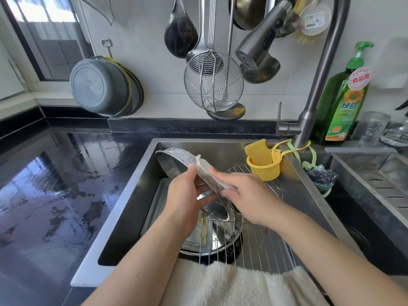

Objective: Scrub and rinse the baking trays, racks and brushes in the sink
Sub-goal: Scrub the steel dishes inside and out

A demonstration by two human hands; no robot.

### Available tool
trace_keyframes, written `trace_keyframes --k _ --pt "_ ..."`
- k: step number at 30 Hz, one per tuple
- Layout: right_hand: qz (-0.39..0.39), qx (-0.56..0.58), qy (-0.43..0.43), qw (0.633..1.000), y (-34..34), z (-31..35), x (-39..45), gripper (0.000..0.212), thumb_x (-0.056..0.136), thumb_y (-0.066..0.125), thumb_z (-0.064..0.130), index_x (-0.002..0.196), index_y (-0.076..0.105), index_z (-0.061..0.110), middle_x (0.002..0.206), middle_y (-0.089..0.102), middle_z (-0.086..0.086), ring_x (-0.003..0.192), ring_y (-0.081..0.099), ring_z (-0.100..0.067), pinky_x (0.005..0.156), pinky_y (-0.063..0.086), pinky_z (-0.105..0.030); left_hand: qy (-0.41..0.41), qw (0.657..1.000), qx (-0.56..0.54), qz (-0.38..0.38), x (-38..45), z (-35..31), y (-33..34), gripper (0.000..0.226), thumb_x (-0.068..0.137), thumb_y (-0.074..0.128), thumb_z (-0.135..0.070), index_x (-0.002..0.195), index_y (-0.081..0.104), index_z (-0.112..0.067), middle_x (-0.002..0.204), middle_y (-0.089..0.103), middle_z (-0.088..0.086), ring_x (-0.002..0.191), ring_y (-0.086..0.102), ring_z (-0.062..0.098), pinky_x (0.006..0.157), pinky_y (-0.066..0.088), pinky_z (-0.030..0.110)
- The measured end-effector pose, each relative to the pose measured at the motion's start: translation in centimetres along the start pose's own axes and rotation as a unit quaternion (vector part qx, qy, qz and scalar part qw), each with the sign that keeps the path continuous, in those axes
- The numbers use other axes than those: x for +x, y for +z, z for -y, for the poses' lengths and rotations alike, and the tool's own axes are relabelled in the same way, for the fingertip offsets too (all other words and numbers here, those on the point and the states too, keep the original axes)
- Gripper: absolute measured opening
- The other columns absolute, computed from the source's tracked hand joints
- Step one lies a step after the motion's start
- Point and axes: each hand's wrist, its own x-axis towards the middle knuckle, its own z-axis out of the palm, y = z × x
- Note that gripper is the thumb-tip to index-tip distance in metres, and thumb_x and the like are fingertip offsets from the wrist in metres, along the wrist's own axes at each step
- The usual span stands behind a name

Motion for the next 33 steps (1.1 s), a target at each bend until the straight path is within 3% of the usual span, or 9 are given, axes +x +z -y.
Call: trace_keyframes --k 1,4,7,12,18,20,25,29,33 --pt "-0.002 0.010 -0.005 1.000 0.4 0.4 0.0 0.065 0.102 0.057 0.016 0.147 0.035 0.057 0.108 0.065 0.006 0.091 0.058 -0.009 0.083 0.051 -0.029 0.010 1.000 -0.005 0.000 0.1 0.0 -0.1 0.045 0.111 0.043 -0.034 0.111 0.074 -0.001 0.111 0.074 0.024 0.108 0.071 0.040 0.094 0.061 0.050" --pt "0.017 -0.003 0.033 0.999 -0.1 -0.5 -0.6 0.063 0.101 0.057 0.017 0.144 0.039 0.059 0.078 0.055 0.011 0.058 0.045 -0.007 0.058 0.041 -0.021 0.045 0.995 -0.083 -0.020 0.5 -0.3 -0.8 0.035 0.110 0.045 -0.023 0.103 0.073 -0.002 0.095 0.076 0.016 0.090 0.073 0.028 0.081 0.062 0.037" --pt "0.074 -0.028 0.063 0.995 -0.9 -1.2 -1.7 0.062 0.102 0.057 0.018 0.140 0.038 0.063 0.074 0.054 0.010 0.053 0.043 -0.009 0.052 0.037 -0.024 0.046 0.975 -0.216 -0.007 0.7 -1.0 -1.2 0.030 0.110 0.047 -0.024 0.112 0.071 -0.007 0.101 0.078 0.006 0.104 0.073 0.021 0.096 0.055 0.035" --pt "0.054 -0.032 0.002 0.998 0.6 0.8 -1.4 0.067 0.103 0.056 0.019 0.147 0.030 0.061 0.120 0.063 0.011 0.093 0.063 -0.013 0.083 0.055 -0.035 -0.042 0.998 -0.035 0.007 -0.2 -0.3 0.5 0.053 0.107 0.043 -0.055 0.118 0.070 -0.011 0.090 0.080 0.002 0.096 0.073 0.021 0.085 0.054 0.037" --pt "0.078 -0.060 0.043 0.994 -0.5 -0.5 -1.7 0.060 0.102 0.056 0.018 0.139 0.042 0.063 0.079 0.054 0.012 0.053 0.044 -0.012 0.051 0.038 -0.028 0.024 0.980 -0.193 -0.037 0.5 -1.0 -1.5 0.057 0.108 0.039 -0.052 0.136 0.062 -0.009 0.122 0.074 0.012 0.116 0.069 0.028 0.107 0.050 0.045" --pt "0.078 -0.062 0.045 0.994 -0.5 0.0 -1.9 0.058 0.103 0.055 0.018 0.138 0.043 0.063 0.081 0.055 0.013 0.052 0.042 -0.008 0.049 0.035 -0.024 0.027 0.979 -0.201 -0.032 0.6 -1.1 -1.4 0.053 0.109 0.039 -0.047 0.134 0.064 -0.008 0.126 0.073 0.013 0.121 0.068 0.028 0.113 0.046 0.046" --pt "-0.023 -0.048 0.010 0.999 0.7 0.2 0.0 0.064 0.102 0.056 0.017 0.146 0.039 0.059 0.086 0.054 0.005 0.072 0.045 -0.008 0.063 0.040 -0.021 -0.006 0.999 0.008 0.049 -0.4 -0.2 0.2 0.054 0.107 0.041 -0.054 0.125 0.071 -0.013 0.118 0.077 0.008 0.109 0.073 0.027 0.102 0.054 0.046" --pt "0.040 -0.037 0.039 0.998 -0.2 -1.1 -0.8 0.063 0.101 0.054 0.013 0.134 0.044 0.066 0.080 0.058 0.007 0.059 0.047 -0.012 0.053 0.039 -0.028 0.031 0.995 -0.097 -0.012 0.1 -0.5 -0.8 0.052 0.107 0.040 -0.050 0.118 0.071 -0.009 0.095 0.073 0.005 0.086 0.067 0.021 0.092 0.051 0.042" --pt "0.104 -0.050 0.060 0.992 -0.1 -0.1 -1.8 0.062 0.102 0.054 0.015 0.137 0.044 0.065 0.084 0.059 0.010 0.051 0.043 -0.010 0.045 0.035 -0.026 0.036 0.990 -0.126 -0.042 0.8 -0.5 -1.2 0.048 0.107 0.043 -0.043 0.126 0.069 -0.006 0.105 0.073 0.008 0.099 0.066 0.025 0.095 0.051 0.042"
